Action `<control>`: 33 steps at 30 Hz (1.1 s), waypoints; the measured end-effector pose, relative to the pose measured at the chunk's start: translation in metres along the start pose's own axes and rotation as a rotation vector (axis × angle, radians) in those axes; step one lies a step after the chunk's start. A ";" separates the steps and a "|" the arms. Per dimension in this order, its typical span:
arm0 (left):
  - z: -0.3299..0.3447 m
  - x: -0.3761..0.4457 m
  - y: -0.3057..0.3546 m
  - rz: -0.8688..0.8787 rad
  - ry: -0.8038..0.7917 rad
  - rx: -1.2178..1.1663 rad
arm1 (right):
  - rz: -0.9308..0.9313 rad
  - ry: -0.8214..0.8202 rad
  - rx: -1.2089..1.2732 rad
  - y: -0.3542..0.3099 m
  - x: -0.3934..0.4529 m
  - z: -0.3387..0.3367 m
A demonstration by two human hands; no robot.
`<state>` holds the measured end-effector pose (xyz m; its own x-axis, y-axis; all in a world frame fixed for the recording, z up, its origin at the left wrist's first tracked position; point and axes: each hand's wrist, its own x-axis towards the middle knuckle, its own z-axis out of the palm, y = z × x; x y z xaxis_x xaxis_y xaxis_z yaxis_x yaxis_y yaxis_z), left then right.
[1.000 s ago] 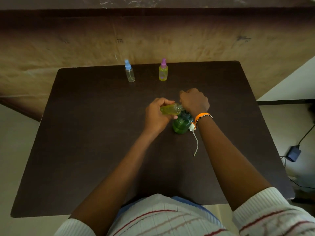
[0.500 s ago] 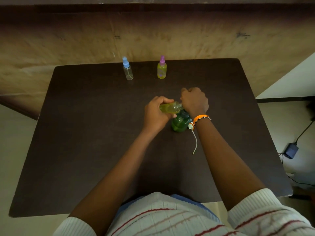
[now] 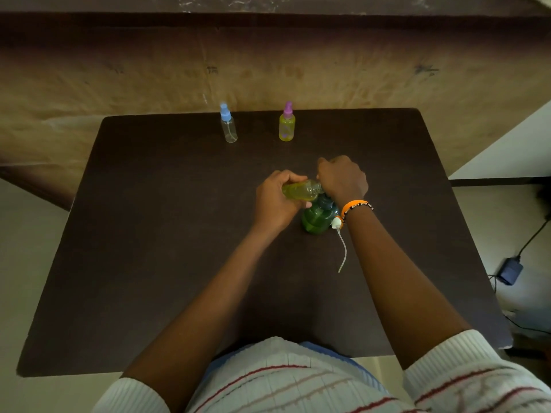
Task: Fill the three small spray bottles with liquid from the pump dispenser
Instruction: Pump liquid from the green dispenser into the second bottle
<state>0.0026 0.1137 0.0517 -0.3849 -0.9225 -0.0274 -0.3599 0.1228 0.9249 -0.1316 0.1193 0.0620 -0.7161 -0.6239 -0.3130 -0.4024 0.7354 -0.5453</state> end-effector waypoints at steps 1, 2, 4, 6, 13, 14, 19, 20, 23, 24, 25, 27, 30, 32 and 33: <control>0.001 0.000 -0.001 -0.005 -0.003 0.006 | -0.001 0.026 0.022 0.001 -0.001 0.001; 0.002 0.001 -0.001 -0.008 -0.003 0.007 | 0.000 0.049 0.040 0.002 -0.001 0.003; 0.003 0.001 -0.004 -0.012 0.000 -0.005 | 0.004 0.077 0.063 0.002 -0.002 0.004; 0.004 0.001 -0.003 -0.013 -0.007 -0.010 | 0.008 0.089 0.075 0.002 -0.002 0.004; 0.000 0.000 0.001 0.003 -0.004 -0.017 | -0.013 -0.011 0.001 -0.001 -0.002 -0.001; -0.001 0.000 0.001 0.008 -0.006 -0.013 | -0.015 -0.033 -0.020 -0.002 -0.001 -0.002; 0.001 0.001 -0.003 -0.002 -0.006 -0.026 | -0.020 -0.053 -0.049 -0.004 0.001 -0.002; 0.001 0.002 -0.004 -0.002 -0.006 -0.030 | -0.016 -0.046 -0.044 -0.003 0.001 -0.002; 0.002 0.003 -0.005 -0.011 -0.010 -0.049 | -0.010 -0.008 -0.001 -0.001 0.000 -0.001; 0.003 0.003 -0.006 -0.018 -0.010 -0.048 | -0.007 0.017 0.024 0.000 -0.001 0.000; 0.004 0.003 -0.006 -0.027 -0.007 -0.048 | -0.006 0.047 0.048 0.000 -0.001 0.002; 0.006 0.004 -0.007 -0.040 -0.001 -0.051 | -0.005 0.084 0.082 0.002 -0.003 0.004; 0.005 0.004 -0.005 -0.028 -0.008 -0.029 | 0.011 0.092 0.101 0.001 -0.005 0.004; 0.004 0.004 -0.004 -0.026 -0.009 -0.036 | 0.010 0.087 0.102 0.001 -0.006 0.003; 0.004 0.004 -0.005 -0.027 -0.010 -0.042 | 0.010 0.080 0.096 0.001 -0.006 0.003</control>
<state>-0.0005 0.1114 0.0458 -0.3840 -0.9217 -0.0557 -0.3340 0.0824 0.9390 -0.1260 0.1228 0.0616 -0.7645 -0.5908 -0.2578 -0.3416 0.7104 -0.6153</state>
